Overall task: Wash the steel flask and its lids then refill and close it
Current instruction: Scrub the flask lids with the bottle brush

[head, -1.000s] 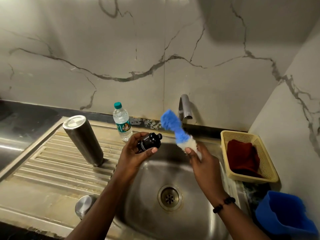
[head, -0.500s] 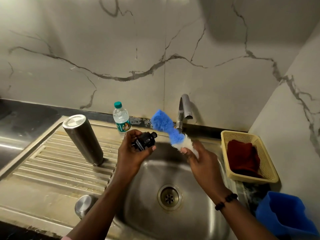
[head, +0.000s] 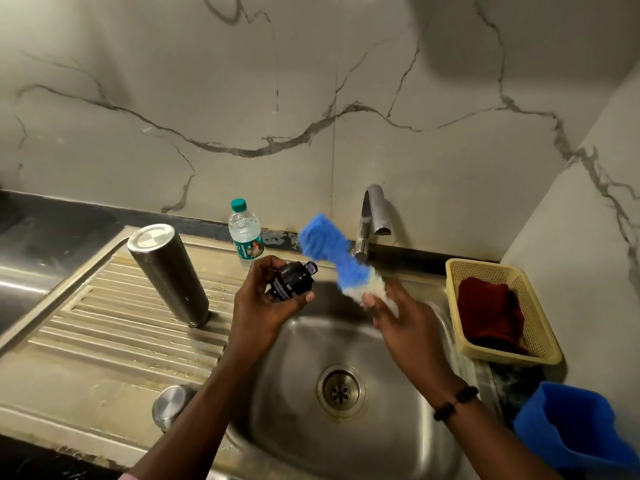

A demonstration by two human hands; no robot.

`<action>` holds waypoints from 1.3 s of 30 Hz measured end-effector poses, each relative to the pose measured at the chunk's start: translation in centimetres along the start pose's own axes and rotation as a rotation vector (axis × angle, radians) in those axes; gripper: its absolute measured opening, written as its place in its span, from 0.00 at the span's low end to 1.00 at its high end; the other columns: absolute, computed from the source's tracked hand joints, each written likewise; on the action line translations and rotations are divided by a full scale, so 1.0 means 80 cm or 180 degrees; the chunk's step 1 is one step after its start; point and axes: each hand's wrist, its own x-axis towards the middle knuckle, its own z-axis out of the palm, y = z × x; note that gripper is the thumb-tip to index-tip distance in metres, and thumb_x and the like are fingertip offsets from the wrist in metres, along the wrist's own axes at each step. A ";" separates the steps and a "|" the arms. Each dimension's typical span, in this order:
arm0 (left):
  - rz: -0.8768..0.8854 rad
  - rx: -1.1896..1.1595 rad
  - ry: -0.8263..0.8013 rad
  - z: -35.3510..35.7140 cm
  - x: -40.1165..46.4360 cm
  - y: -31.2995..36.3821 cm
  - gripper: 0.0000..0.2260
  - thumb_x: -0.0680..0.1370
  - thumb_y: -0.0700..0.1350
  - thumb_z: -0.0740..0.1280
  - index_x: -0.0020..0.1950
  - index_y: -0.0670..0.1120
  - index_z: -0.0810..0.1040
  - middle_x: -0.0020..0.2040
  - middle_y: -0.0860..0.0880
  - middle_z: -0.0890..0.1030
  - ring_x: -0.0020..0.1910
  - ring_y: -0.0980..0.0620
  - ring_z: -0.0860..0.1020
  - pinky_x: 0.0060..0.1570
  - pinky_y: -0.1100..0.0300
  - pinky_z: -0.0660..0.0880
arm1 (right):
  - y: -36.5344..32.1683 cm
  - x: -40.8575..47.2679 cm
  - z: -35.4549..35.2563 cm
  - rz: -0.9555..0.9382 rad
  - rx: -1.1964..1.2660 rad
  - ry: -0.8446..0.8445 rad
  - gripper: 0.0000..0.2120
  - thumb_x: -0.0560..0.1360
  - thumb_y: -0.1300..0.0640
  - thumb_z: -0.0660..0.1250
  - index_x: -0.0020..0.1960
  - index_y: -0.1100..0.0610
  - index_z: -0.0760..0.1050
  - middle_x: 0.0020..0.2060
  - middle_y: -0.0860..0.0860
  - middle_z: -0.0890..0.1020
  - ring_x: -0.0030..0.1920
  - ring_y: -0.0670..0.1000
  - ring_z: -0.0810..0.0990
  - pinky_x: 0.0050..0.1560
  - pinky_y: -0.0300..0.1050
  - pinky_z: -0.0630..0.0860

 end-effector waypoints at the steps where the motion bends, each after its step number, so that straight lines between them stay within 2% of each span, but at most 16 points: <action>1: -0.0004 0.0017 -0.0124 -0.001 0.001 0.002 0.26 0.67 0.39 0.80 0.56 0.58 0.73 0.53 0.65 0.80 0.55 0.63 0.80 0.51 0.67 0.78 | 0.000 -0.005 0.000 -0.0108 -0.0084 -0.0175 0.19 0.76 0.46 0.67 0.65 0.48 0.76 0.52 0.45 0.83 0.51 0.46 0.81 0.49 0.39 0.77; 3: 0.0014 0.0049 -0.0261 -0.004 0.001 -0.002 0.26 0.68 0.40 0.80 0.58 0.58 0.74 0.56 0.62 0.80 0.57 0.61 0.80 0.53 0.65 0.79 | 0.007 -0.010 0.002 -0.0425 -0.0760 -0.0280 0.20 0.77 0.44 0.65 0.65 0.51 0.76 0.51 0.49 0.84 0.48 0.47 0.80 0.44 0.34 0.72; 5: -0.0008 -0.0039 -0.0173 -0.004 -0.002 -0.007 0.27 0.66 0.38 0.81 0.58 0.54 0.74 0.56 0.58 0.81 0.57 0.58 0.81 0.54 0.64 0.79 | 0.007 -0.007 0.001 -0.0453 -0.0886 0.0044 0.18 0.77 0.43 0.63 0.63 0.51 0.77 0.46 0.49 0.85 0.43 0.46 0.80 0.38 0.37 0.72; 7: 0.0038 -0.0123 -0.0140 -0.002 -0.003 -0.008 0.27 0.65 0.36 0.81 0.57 0.53 0.75 0.55 0.57 0.82 0.56 0.57 0.82 0.55 0.64 0.78 | 0.007 -0.002 -0.002 -0.0355 -0.0708 0.0079 0.17 0.78 0.43 0.64 0.62 0.49 0.76 0.46 0.47 0.84 0.45 0.48 0.81 0.39 0.41 0.74; 11: 0.0119 -0.0138 -0.0158 0.000 -0.005 -0.005 0.27 0.63 0.42 0.82 0.57 0.54 0.75 0.55 0.57 0.82 0.56 0.56 0.82 0.56 0.65 0.77 | 0.019 0.009 -0.010 0.0160 -0.0264 -0.0124 0.11 0.78 0.44 0.65 0.55 0.48 0.79 0.35 0.41 0.81 0.38 0.43 0.80 0.34 0.31 0.69; 15: 0.0154 -0.0265 -0.0224 -0.002 -0.002 0.003 0.27 0.64 0.47 0.82 0.58 0.54 0.75 0.56 0.57 0.82 0.58 0.56 0.81 0.59 0.63 0.76 | 0.017 0.006 -0.010 0.0151 0.0180 -0.0335 0.08 0.77 0.46 0.66 0.55 0.42 0.76 0.38 0.38 0.81 0.40 0.38 0.80 0.38 0.26 0.71; 18: 0.0019 -0.0754 -0.0178 -0.001 -0.005 0.007 0.25 0.64 0.49 0.81 0.57 0.52 0.76 0.53 0.56 0.83 0.56 0.56 0.82 0.55 0.64 0.76 | 0.020 0.003 -0.007 0.0169 0.0395 0.0045 0.06 0.77 0.45 0.65 0.53 0.44 0.76 0.35 0.39 0.80 0.37 0.40 0.80 0.36 0.29 0.71; 20: -0.0147 -0.1123 -0.0238 0.003 -0.006 0.012 0.25 0.63 0.51 0.80 0.56 0.50 0.75 0.52 0.55 0.84 0.54 0.56 0.83 0.52 0.64 0.77 | 0.018 0.003 -0.006 0.0279 0.0702 -0.0027 0.07 0.77 0.46 0.66 0.54 0.46 0.78 0.33 0.38 0.80 0.35 0.39 0.79 0.37 0.32 0.72; 23: -0.0506 -0.1785 -0.0222 0.014 -0.003 0.012 0.24 0.63 0.53 0.82 0.55 0.52 0.78 0.54 0.49 0.85 0.56 0.48 0.83 0.52 0.60 0.79 | 0.025 0.001 -0.003 0.0150 0.0375 -0.0092 0.06 0.78 0.46 0.66 0.50 0.46 0.78 0.33 0.38 0.79 0.36 0.37 0.79 0.38 0.34 0.71; 26: -0.0821 -0.2623 -0.0071 0.025 0.002 0.012 0.13 0.73 0.50 0.72 0.56 0.52 0.77 0.55 0.42 0.84 0.51 0.41 0.83 0.48 0.54 0.81 | 0.021 0.001 -0.008 0.0180 0.0788 0.0123 0.08 0.75 0.44 0.65 0.51 0.46 0.77 0.33 0.40 0.80 0.34 0.40 0.78 0.36 0.34 0.73; 28: -0.1016 -0.2547 -0.0007 0.028 0.006 0.014 0.08 0.81 0.48 0.62 0.58 0.49 0.74 0.53 0.41 0.82 0.44 0.45 0.82 0.41 0.56 0.80 | 0.021 0.000 -0.002 0.0174 0.0659 -0.0201 0.12 0.75 0.41 0.65 0.55 0.44 0.78 0.42 0.38 0.83 0.42 0.40 0.81 0.41 0.37 0.78; 30: -0.1202 -0.2446 0.0017 0.033 0.006 0.015 0.11 0.85 0.50 0.55 0.60 0.46 0.72 0.50 0.42 0.80 0.40 0.48 0.77 0.35 0.59 0.77 | 0.022 0.000 0.001 0.0045 0.0177 -0.0268 0.13 0.76 0.41 0.65 0.57 0.46 0.78 0.45 0.41 0.84 0.45 0.42 0.82 0.45 0.44 0.79; 32: -0.1234 -0.2303 -0.0063 0.034 0.004 0.013 0.14 0.82 0.53 0.60 0.61 0.45 0.72 0.49 0.43 0.79 0.39 0.50 0.75 0.36 0.59 0.74 | 0.020 0.000 -0.001 -0.0048 0.0222 0.0018 0.11 0.77 0.44 0.65 0.56 0.46 0.77 0.43 0.43 0.84 0.42 0.41 0.82 0.43 0.39 0.78; 34: -0.1179 -0.2147 -0.0111 0.032 0.004 0.013 0.17 0.75 0.51 0.68 0.60 0.47 0.71 0.51 0.44 0.78 0.42 0.51 0.75 0.39 0.58 0.74 | 0.014 0.000 -0.002 0.0059 0.0523 -0.0108 0.13 0.76 0.44 0.65 0.58 0.46 0.77 0.44 0.42 0.83 0.43 0.39 0.81 0.43 0.32 0.76; 36: -0.1197 -0.2177 -0.0165 0.029 0.005 0.012 0.22 0.70 0.49 0.75 0.58 0.48 0.71 0.51 0.45 0.79 0.44 0.50 0.76 0.40 0.58 0.75 | 0.015 0.000 0.001 0.0107 0.0197 -0.0307 0.15 0.76 0.42 0.64 0.59 0.47 0.77 0.45 0.43 0.83 0.44 0.42 0.82 0.43 0.37 0.76; 39: -0.1152 -0.2430 -0.0204 0.023 0.006 0.010 0.32 0.61 0.56 0.83 0.58 0.47 0.76 0.51 0.46 0.83 0.46 0.50 0.82 0.42 0.59 0.80 | 0.021 0.002 -0.004 0.0003 -0.0185 0.0136 0.14 0.77 0.43 0.64 0.57 0.50 0.77 0.39 0.45 0.83 0.40 0.43 0.81 0.39 0.38 0.76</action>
